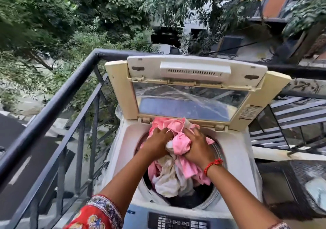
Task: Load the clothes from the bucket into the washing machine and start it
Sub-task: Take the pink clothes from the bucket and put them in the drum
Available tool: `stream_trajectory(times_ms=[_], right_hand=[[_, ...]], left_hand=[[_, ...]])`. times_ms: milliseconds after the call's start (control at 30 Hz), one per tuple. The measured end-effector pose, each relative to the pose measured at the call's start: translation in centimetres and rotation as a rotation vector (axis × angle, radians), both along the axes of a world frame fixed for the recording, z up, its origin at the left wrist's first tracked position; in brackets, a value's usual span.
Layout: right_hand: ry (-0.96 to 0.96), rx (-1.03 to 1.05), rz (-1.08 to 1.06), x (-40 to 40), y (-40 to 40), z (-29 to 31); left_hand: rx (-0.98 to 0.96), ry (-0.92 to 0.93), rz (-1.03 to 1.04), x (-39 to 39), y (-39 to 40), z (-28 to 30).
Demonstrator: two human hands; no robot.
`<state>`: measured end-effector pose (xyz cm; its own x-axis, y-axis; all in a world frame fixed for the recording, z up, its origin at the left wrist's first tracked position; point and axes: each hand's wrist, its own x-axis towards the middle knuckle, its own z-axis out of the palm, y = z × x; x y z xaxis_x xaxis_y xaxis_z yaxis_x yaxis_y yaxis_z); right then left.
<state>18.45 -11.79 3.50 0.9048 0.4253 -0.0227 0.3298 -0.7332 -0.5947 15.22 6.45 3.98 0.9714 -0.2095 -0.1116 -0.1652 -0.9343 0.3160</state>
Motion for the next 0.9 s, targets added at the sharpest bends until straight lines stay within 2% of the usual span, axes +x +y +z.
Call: stream_trajectory(times_ms=[167, 267, 367, 500, 633, 900], right_hand=[[0.173, -0.216, 0.079, -0.6, -0.6, -2.9], [0.273, -0.348, 0.185, -0.8, -0.9, -4.1], [0.305, -0.382, 0.208, -0.6, -1.4, -4.9], [0.305, -0.399, 0.214, -0.4, -1.9, -5.2], [0.292, -0.411, 0.194, -0.2, -2.5, -4.9], [0.266, -0.375, 0.080, -1.8, -4.3, -4.2]], left_hand=[[0.120, 0.274, -0.029, -1.0, -0.6, -4.4], [0.126, 0.374, -0.006, -1.8, -1.0, -5.4], [0.120, 0.437, 0.027, -1.9, -1.5, -5.9], [0.102, 0.443, 0.040, -0.7, -1.6, -8.1], [0.064, 0.380, 0.044, -0.3, -2.5, -6.0], [-0.014, 0.294, -0.028, 0.1, -4.8, -5.3]])
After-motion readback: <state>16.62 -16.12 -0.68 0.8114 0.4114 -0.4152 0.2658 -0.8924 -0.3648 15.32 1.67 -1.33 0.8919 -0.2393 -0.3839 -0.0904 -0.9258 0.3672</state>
